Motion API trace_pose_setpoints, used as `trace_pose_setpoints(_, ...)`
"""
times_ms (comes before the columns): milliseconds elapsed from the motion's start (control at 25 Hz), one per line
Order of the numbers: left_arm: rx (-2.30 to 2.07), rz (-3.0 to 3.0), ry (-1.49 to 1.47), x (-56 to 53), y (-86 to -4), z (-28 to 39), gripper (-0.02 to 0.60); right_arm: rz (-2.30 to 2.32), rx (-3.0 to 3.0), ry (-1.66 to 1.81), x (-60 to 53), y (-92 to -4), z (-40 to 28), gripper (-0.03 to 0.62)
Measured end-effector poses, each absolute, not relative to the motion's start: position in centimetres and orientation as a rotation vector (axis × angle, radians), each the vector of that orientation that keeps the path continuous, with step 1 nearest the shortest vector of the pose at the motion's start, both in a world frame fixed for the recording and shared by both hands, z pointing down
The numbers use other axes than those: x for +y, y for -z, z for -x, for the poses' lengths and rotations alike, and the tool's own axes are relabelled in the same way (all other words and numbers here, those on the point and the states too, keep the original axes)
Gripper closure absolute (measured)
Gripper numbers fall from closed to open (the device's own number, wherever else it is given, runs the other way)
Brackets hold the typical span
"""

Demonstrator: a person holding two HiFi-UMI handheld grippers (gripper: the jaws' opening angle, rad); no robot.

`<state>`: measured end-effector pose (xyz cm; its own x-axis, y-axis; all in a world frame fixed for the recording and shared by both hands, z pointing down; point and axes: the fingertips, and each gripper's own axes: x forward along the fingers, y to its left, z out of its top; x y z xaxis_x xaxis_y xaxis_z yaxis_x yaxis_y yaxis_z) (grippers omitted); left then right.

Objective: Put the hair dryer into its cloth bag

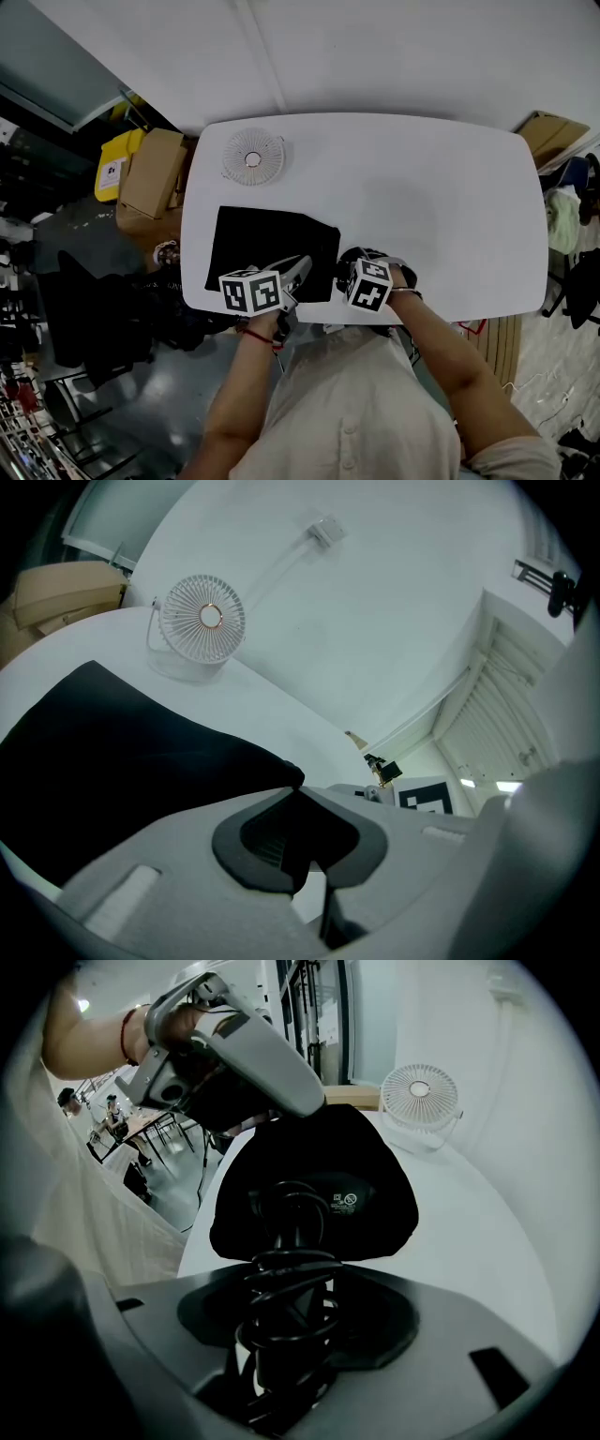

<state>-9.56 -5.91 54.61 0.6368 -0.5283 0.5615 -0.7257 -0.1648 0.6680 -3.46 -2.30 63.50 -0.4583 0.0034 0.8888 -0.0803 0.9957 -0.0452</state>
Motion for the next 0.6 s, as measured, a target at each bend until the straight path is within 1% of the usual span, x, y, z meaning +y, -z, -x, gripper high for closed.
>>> trace_pose_setpoints(600, -0.982, -1.843, -0.226, -6.1, -54.4, 9.5, 0.558, -0.027, -2.045, -0.06, -3.0, -63.9, 6.4, 0.342)
